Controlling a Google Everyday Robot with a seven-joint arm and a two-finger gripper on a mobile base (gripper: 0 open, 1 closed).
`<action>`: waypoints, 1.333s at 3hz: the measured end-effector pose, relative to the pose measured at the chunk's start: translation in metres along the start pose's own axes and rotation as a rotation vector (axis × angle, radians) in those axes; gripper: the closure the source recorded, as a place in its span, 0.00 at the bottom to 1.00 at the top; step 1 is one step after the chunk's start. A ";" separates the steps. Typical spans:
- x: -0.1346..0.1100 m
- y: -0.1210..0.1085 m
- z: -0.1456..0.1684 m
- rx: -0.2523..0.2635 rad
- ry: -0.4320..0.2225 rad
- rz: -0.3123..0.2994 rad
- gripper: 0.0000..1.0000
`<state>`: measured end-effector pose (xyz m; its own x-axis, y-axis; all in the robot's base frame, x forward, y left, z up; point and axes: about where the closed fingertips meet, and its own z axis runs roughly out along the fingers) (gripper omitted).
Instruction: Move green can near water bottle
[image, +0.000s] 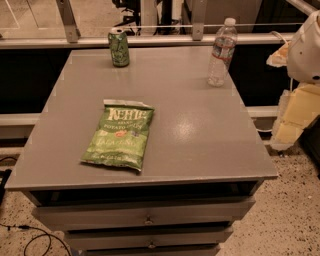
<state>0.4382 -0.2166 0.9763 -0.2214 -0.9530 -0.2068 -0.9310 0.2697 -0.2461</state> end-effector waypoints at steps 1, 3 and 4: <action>-0.001 -0.001 -0.002 -0.001 -0.006 0.005 0.00; -0.108 -0.025 0.017 -0.056 -0.234 0.016 0.00; -0.173 -0.039 0.044 -0.069 -0.364 0.023 0.00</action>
Offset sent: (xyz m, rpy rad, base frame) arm 0.0102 0.0075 0.0173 0.0817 0.0274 -0.0325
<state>0.5261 -0.0558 0.9798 -0.1360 -0.8318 -0.5381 -0.9472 0.2684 -0.1756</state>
